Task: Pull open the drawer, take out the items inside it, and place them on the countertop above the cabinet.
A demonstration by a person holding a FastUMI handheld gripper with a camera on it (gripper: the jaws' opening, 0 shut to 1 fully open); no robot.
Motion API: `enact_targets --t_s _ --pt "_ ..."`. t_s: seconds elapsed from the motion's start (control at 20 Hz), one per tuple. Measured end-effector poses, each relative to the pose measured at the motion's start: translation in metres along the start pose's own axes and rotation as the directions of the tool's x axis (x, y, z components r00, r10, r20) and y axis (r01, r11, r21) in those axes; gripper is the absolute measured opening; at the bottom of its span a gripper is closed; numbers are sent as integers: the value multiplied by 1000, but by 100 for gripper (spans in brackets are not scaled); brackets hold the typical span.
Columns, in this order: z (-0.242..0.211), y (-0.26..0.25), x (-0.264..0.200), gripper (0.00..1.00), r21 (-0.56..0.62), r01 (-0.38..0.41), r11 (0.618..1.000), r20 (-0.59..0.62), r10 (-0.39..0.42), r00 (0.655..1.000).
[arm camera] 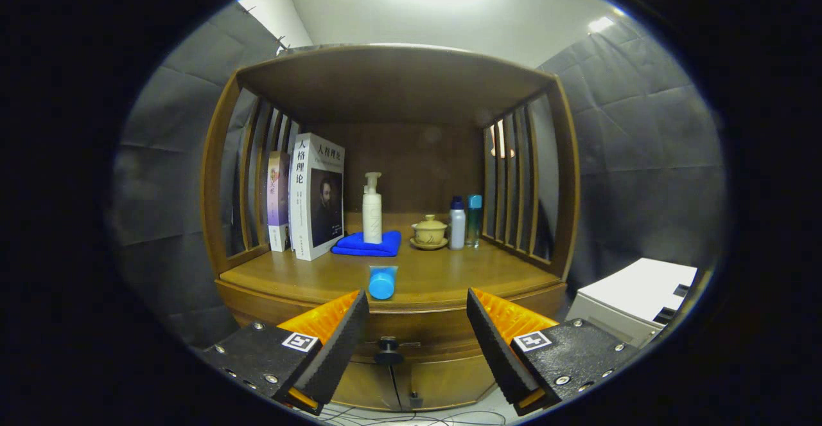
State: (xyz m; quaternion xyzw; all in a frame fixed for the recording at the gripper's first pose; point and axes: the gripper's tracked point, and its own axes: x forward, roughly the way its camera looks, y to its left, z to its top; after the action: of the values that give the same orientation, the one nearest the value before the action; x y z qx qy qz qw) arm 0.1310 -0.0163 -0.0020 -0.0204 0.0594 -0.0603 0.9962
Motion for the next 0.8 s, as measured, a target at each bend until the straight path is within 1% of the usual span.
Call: enact_targets --t_s 0.15,0.35,0.65,0.8 --pt "15 -4 -18 95 2 8 1000 23 -8 1000" --pt "22 -6 -39 95 6 12 1000 25 -12 1000" --pt "29 7 -55 95 15 -26 1000 38 26 999" --pt "33 12 -57 95 -3 -36 999 45 36 998"
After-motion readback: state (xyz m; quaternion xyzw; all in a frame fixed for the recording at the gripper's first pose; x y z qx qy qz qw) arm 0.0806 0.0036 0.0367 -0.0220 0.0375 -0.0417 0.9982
